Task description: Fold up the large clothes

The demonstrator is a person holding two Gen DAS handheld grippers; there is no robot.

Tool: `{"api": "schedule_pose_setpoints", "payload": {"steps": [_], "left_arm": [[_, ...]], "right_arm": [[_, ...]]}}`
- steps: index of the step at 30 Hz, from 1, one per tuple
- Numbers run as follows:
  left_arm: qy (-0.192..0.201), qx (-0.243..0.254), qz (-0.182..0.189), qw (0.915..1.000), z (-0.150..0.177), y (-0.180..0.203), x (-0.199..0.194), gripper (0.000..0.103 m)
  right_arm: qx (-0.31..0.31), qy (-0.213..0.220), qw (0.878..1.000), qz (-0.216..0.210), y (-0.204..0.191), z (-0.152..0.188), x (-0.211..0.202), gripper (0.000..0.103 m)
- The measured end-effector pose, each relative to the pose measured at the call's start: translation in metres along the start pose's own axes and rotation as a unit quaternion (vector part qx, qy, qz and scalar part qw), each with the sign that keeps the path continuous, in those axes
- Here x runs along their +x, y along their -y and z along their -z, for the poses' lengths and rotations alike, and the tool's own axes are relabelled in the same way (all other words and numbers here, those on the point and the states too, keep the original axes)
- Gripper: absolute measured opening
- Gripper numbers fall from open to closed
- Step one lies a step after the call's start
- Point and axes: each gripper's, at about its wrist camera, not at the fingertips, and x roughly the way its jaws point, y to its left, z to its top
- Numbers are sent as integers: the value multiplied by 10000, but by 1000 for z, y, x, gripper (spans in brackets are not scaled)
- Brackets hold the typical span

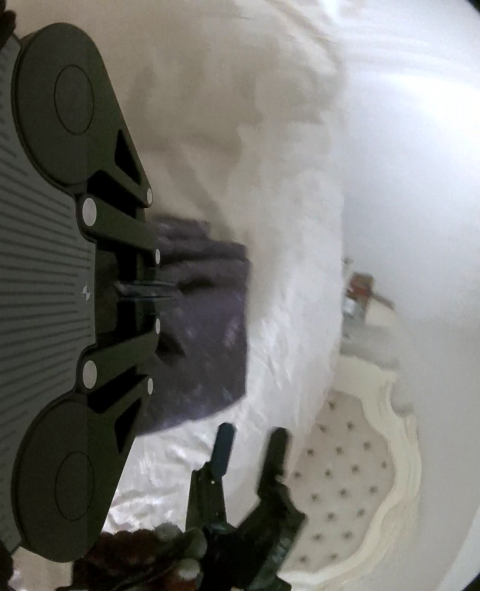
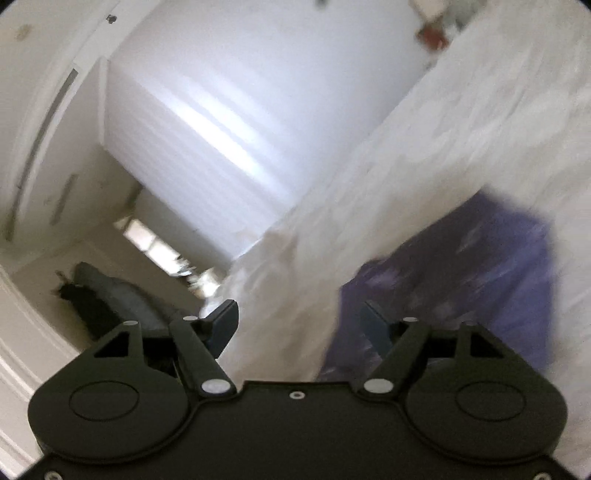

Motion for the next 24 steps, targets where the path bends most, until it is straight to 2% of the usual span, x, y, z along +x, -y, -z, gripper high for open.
{"api": "schedule_pose_setpoints", "payload": {"steps": [1,3,4,7,9,10,11,12,14,15,17,20,22,23,24], "left_arm": [[104,172,42,9998,-3,8,-2,6],[238,517,160,9983,-7,23,-2,15],[245,647,222,9974,-7,29,2,26],[205,980,440,9940,-5,50,13,28],[153,1271,531,9904,-1,64,22,28],[109,1405,559,9885,3,71,25,28],[37,1487,563,9873,5,75,29,28],[-41,1522,560,9868,8,78,32,28],[-146,1529,542,9866,12,76,37,28],[-225,1538,435,9869,15,74,42,28],[-458,1467,102,9881,21,62,49,28],[-898,1069,-146,9901,29,37,57,26],[-1131,872,-210,9895,36,22,63,23],[-1204,804,-230,9892,39,17,65,23],[-1285,749,-225,9886,43,12,68,23]], "right_arm": [[-146,53,9997,206,0,1,-9,76],[-370,78,9976,574,4,4,-25,76],[-403,77,9967,706,6,7,-29,76],[-289,48,9951,940,23,16,-40,74],[-211,22,9938,1093,31,26,-39,65],[-266,8,9923,1206,32,33,-38,52],[-411,-5,9895,1383,31,38,-35,31],[-578,-11,9855,1596,29,46,-28,25],[-933,-45,9770,1919,27,56,-31,22],[-1041,-91,9765,1883,25,61,-30,22],[-1246,-313,9802,1506,18,72,-24,22],[-1691,-869,9755,1109,0,95,3,22],[-1735,-1188,9747,758,-7,111,23,21],[-1706,-1333,9741,652,-9,118,35,12],[-1767,-1408,9720,643,-12,124,45,8]]}}
